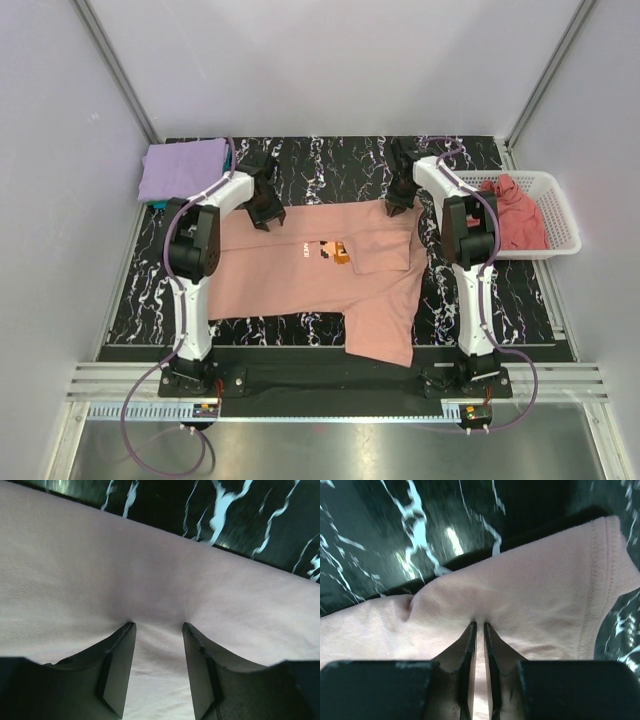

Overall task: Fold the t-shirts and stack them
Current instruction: Fold the tshirt

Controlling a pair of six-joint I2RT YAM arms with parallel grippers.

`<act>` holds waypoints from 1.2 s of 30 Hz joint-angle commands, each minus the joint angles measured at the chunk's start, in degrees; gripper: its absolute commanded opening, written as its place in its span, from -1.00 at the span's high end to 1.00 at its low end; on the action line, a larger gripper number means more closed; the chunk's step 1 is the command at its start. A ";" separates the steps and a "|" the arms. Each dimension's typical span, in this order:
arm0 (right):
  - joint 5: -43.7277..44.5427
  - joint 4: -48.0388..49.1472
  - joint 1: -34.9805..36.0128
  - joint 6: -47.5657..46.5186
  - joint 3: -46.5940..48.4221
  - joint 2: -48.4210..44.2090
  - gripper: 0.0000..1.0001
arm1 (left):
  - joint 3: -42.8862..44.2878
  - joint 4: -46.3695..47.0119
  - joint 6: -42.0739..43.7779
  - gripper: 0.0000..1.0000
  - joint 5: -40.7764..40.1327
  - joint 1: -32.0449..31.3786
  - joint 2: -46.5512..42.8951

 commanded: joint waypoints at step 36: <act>-8.50 -11.30 -2.44 6.69 -49.77 -60.85 -0.14 | -29.92 13.05 -13.61 -0.15 7.32 -34.34 -38.54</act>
